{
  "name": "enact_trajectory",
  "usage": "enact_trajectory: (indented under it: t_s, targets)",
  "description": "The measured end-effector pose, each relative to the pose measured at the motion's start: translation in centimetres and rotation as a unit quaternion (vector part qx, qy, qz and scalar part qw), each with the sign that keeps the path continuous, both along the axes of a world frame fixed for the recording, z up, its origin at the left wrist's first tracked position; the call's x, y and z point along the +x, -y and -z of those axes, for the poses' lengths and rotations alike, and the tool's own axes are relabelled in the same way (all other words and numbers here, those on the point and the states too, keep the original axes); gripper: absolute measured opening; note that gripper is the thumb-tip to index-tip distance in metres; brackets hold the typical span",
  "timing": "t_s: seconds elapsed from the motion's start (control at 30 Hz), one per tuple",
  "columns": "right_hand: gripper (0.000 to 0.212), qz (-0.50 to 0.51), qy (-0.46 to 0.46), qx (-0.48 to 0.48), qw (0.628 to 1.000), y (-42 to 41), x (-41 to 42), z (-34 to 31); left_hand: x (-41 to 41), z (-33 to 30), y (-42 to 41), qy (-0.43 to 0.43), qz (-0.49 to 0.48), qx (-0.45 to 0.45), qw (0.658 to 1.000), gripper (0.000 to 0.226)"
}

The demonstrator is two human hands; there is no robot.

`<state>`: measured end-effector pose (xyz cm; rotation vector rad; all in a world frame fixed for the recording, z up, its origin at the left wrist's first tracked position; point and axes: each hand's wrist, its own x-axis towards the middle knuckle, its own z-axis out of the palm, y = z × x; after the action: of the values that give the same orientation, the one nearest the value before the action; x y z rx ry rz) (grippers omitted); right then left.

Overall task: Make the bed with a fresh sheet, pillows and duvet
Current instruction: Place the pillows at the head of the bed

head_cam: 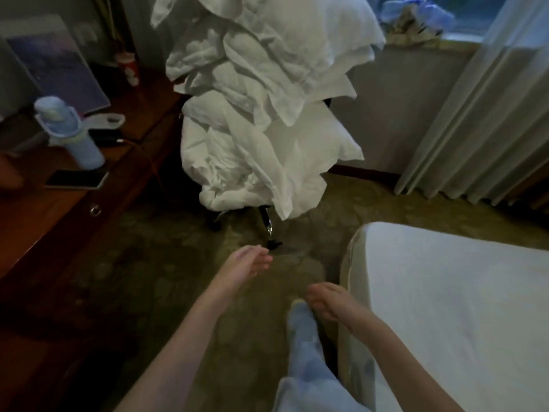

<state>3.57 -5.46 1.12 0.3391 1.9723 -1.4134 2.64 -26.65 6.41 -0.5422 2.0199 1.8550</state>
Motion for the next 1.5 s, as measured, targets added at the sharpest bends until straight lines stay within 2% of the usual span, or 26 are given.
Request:
enact_trajectory:
  t_s: [0.17,0.27,0.43,0.57,0.67,0.73,0.8,0.9,0.97,1.03,1.13,1.27,1.33,1.4,1.5]
  targets:
    - [0.02,-0.011,-0.023,0.013,1.0,-2.5,-14.0,-2.2,-13.8,-1.5,-2.0,-0.003,-0.016,-0.013,1.0,0.028]
    - [0.016,-0.025,-0.084,0.006,0.996,-3.7,-24.1,-6.2,-22.2,-4.1,-3.0,-0.023,-0.05,-0.003,0.998,0.028]
    - [0.027,-0.055,-0.23,0.016,0.971,-3.0,-39.8,-16.6,-35.7,-10.4,-2.7,-0.129,-0.083,0.003,0.988,0.026]
    - [0.019,-0.081,-0.356,-0.055,0.93,-1.2,-50.2,-25.4,-46.3,-15.4,-1.0,-0.234,-0.161,0.018,0.959,0.02]
    - [0.024,-0.05,-0.451,-0.067,0.888,0.9,-58.2,-30.0,-54.2,-18.4,1.5,-0.242,-0.225,0.021,0.944,0.045]
    - [0.02,-0.043,-0.477,-0.048,0.877,2.6,-63.7,-32.0,-59.1,-20.3,3.4,-0.227,-0.283,0.035,0.931,0.084]
    - [0.016,-0.036,-0.482,0.011,0.875,4.4,-69.6,-33.0,-63.2,-21.7,5.3,-0.194,-0.338,0.028,0.921,0.117]
    - [0.03,-0.033,-0.477,0.13,0.869,6.8,-78.2,-33.9,-68.0,-22.2,7.5,-0.177,-0.376,0.058,0.908,0.137]
    - [0.045,-0.045,-0.46,0.226,0.858,7.7,-83.2,-34.0,-70.2,-21.7,8.7,-0.178,-0.391,0.078,0.9,0.133]
    - [0.06,-0.05,-0.412,0.293,0.861,8.0,-87.6,-33.7,-71.7,-21.2,9.6,-0.178,-0.394,0.084,0.898,0.126]
    - [0.093,-0.043,-0.343,0.317,0.883,7.9,-92.3,-32.4,-73.5,-19.7,10.9,-0.195,-0.364,0.063,0.909,0.123]
    - [0.12,-0.041,-0.294,0.353,0.887,7.3,-95.1,-30.9,-75.1,-18.7,12.1,-0.201,-0.374,0.085,0.901,0.123]
    - [0.117,-0.025,-0.274,0.348,0.896,7.1,-95.0,-30.6,-75.1,-18.4,12.4,-0.206,-0.379,0.07,0.899,0.119]
    - [0.102,-0.017,-0.258,0.332,0.907,7.0,-94.8,-30.1,-75.1,-18.1,12.7,-0.215,-0.386,0.055,0.896,0.114]
    - [0.091,-0.018,-0.29,0.342,0.893,7.3,-94.6,-29.2,-74.5,-18.1,12.2,-0.217,-0.38,0.064,0.897,0.112]
